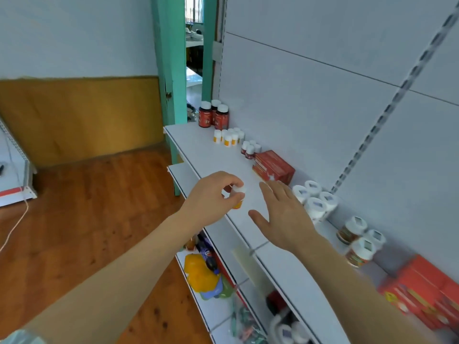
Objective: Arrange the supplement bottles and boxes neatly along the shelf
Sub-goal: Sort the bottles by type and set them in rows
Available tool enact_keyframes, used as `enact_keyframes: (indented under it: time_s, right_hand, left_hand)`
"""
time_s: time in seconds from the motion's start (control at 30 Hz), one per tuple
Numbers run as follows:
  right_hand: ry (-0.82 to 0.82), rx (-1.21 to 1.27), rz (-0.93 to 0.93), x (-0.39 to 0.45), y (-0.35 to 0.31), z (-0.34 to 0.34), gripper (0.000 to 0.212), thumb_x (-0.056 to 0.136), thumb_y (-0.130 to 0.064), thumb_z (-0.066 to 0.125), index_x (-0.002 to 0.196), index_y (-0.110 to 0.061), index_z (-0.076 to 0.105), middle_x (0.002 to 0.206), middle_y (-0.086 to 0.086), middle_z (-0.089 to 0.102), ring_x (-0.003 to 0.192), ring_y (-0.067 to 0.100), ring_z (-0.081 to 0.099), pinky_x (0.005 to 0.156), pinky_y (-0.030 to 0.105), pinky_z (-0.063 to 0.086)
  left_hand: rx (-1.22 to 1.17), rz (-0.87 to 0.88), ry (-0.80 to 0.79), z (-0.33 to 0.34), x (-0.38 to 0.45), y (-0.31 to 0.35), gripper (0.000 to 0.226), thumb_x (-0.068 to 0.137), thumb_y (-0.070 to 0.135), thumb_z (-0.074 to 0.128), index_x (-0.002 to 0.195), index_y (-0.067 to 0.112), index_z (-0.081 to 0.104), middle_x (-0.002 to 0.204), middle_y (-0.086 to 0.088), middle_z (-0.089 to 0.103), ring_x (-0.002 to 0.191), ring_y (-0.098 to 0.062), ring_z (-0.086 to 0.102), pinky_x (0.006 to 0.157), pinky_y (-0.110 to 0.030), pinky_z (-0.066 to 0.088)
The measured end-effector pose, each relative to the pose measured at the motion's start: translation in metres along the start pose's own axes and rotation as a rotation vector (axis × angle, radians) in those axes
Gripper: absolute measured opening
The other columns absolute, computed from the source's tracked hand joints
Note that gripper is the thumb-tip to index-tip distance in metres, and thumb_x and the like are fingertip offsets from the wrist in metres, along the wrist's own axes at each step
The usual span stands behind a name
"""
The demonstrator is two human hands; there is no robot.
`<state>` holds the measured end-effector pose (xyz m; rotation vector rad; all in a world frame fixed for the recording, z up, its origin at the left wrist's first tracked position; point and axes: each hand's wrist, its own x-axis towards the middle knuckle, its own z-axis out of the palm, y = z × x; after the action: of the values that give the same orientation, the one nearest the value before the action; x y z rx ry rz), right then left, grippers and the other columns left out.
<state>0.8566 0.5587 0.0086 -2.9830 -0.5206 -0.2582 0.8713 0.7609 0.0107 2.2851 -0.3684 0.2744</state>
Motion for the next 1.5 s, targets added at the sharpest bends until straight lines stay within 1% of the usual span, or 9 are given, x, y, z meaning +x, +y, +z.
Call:
enact_keyframes:
  time_s: [0.33, 0.4, 0.5, 0.73, 0.93, 1.07, 1.23, 1.33, 1.5]
  right_hand:
    - [-0.015, 0.001, 0.109, 0.124, -0.053, 0.035, 0.073, 0.098, -0.054, 0.041, 0.153, -0.008, 0.028, 0.157, 0.018, 0.031, 0.146, 0.035, 0.024, 0.12, 0.042, 0.019]
    - [-0.008, -0.007, 0.123, 0.15, -0.053, 0.046, 0.076, 0.095, -0.059, 0.033, 0.152, -0.008, 0.031, 0.155, 0.018, 0.034, 0.145, 0.036, 0.028, 0.12, 0.045, 0.023]
    - [-0.004, 0.013, 0.148, 0.193, -0.047, 0.066, 0.084, 0.089, -0.064, 0.022, 0.15, -0.008, 0.034, 0.152, 0.019, 0.038, 0.143, 0.038, 0.03, 0.117, 0.049, 0.029]
    - [0.006, 0.038, 0.211, 0.289, -0.021, 0.09, 0.076, 0.092, -0.059, 0.049, 0.151, -0.014, 0.032, 0.153, 0.013, 0.037, 0.144, 0.033, 0.028, 0.112, 0.046, 0.035]
    - [-0.036, 0.043, 0.297, 0.33, -0.005, 0.109, 0.082, 0.084, -0.067, 0.041, 0.15, -0.018, 0.033, 0.151, 0.009, 0.039, 0.142, 0.031, 0.03, 0.107, 0.047, 0.041]
    - [-0.06, 0.021, 0.395, 0.348, 0.001, 0.116, 0.08, 0.09, -0.062, 0.049, 0.154, -0.021, 0.024, 0.156, 0.007, 0.031, 0.148, 0.027, 0.019, 0.114, 0.042, 0.032]
    - [-0.043, 0.032, 0.53, 0.365, -0.01, 0.118, 0.079, 0.09, -0.059, 0.054, 0.154, -0.024, 0.024, 0.154, 0.005, 0.031, 0.147, 0.025, 0.019, 0.112, 0.041, 0.034]
    - [-0.013, 0.037, 0.601, 0.372, -0.021, 0.12, 0.077, 0.089, -0.057, 0.057, 0.151, -0.021, 0.031, 0.15, 0.006, 0.037, 0.144, 0.028, 0.024, 0.111, 0.043, 0.037]
    - [-0.003, 0.011, 0.714, 0.372, -0.038, 0.13, 0.077, 0.088, -0.059, 0.054, 0.149, -0.018, 0.034, 0.149, 0.008, 0.039, 0.143, 0.029, 0.028, 0.112, 0.044, 0.036]
  left_hand:
    - [0.05, 0.029, -0.098, -0.059, 0.102, -0.114, 0.028, 0.092, 0.035, 0.064, 0.118, 0.027, 0.066, 0.11, 0.014, 0.063, 0.088, 0.001, 0.057, 0.084, -0.02, 0.053]
    - [0.068, 0.038, -0.121, -0.06, 0.128, -0.133, 0.029, 0.092, 0.035, 0.064, 0.12, 0.027, 0.066, 0.112, 0.014, 0.063, 0.091, -0.002, 0.058, 0.086, -0.023, 0.054]
    - [0.105, 0.083, -0.158, -0.058, 0.171, -0.159, 0.029, 0.092, 0.035, 0.064, 0.12, 0.027, 0.067, 0.111, 0.014, 0.064, 0.088, -0.002, 0.057, 0.084, -0.017, 0.051]
    - [0.184, 0.181, -0.289, -0.044, 0.27, -0.207, 0.029, 0.09, 0.033, 0.067, 0.119, 0.027, 0.067, 0.113, 0.013, 0.065, 0.087, -0.001, 0.055, 0.083, -0.02, 0.05]
    - [0.172, 0.264, -0.331, -0.02, 0.333, -0.239, 0.028, 0.088, 0.032, 0.067, 0.116, 0.028, 0.066, 0.11, 0.012, 0.063, 0.086, -0.003, 0.053, 0.078, -0.018, 0.044]
    - [0.158, 0.402, -0.312, 0.0, 0.364, -0.258, 0.027, 0.085, 0.029, 0.07, 0.111, 0.025, 0.069, 0.109, 0.009, 0.069, 0.099, -0.016, 0.059, 0.082, -0.028, 0.046]
    - [0.159, 0.59, -0.341, 0.019, 0.395, -0.284, 0.025, 0.081, 0.035, 0.062, 0.1, 0.022, 0.071, 0.099, 0.009, 0.071, 0.094, -0.021, 0.059, 0.079, -0.041, 0.051]
    - [0.121, 0.66, -0.384, 0.027, 0.403, -0.296, 0.028, 0.08, 0.039, 0.054, 0.094, 0.022, 0.071, 0.096, 0.009, 0.07, 0.095, -0.021, 0.059, 0.077, -0.041, 0.051]
    - [0.083, 0.799, -0.34, 0.037, 0.411, -0.31, 0.012, 0.077, 0.026, 0.069, 0.088, 0.02, 0.071, 0.09, 0.008, 0.068, 0.095, -0.02, 0.058, 0.075, -0.038, 0.049]
